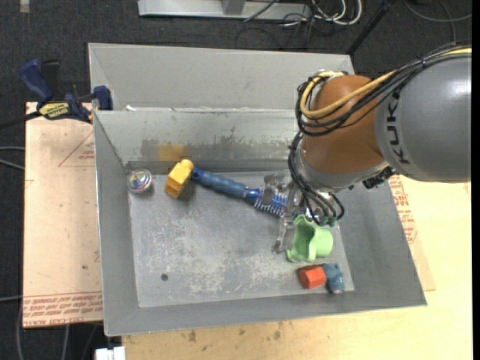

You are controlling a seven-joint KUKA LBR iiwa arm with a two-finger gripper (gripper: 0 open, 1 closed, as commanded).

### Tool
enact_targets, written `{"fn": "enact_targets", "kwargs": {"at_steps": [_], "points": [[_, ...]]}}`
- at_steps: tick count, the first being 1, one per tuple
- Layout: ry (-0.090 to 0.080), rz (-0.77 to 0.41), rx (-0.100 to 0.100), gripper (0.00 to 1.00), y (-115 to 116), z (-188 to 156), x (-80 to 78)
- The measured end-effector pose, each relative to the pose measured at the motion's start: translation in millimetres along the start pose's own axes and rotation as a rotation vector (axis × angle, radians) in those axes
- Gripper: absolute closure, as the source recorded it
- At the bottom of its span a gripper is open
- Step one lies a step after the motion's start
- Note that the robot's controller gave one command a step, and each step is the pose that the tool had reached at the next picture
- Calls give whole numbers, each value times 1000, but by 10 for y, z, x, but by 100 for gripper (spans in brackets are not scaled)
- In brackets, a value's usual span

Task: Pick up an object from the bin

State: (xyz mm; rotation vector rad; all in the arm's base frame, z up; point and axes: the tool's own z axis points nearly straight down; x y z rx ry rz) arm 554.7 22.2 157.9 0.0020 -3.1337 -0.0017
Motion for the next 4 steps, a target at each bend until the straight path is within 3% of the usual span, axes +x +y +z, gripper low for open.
{"fn": "enact_targets", "kwargs": {"at_steps": [1, 2, 3, 4], "points": [[-15, -136, 2, 0, -348, 715, -648], [-13, -137, 0, 100, -333, 701, -640], [-19, -390, 3, 100, -233, 817, -481], [-20, -356, 4, 100, -247, -822, -665]]}}
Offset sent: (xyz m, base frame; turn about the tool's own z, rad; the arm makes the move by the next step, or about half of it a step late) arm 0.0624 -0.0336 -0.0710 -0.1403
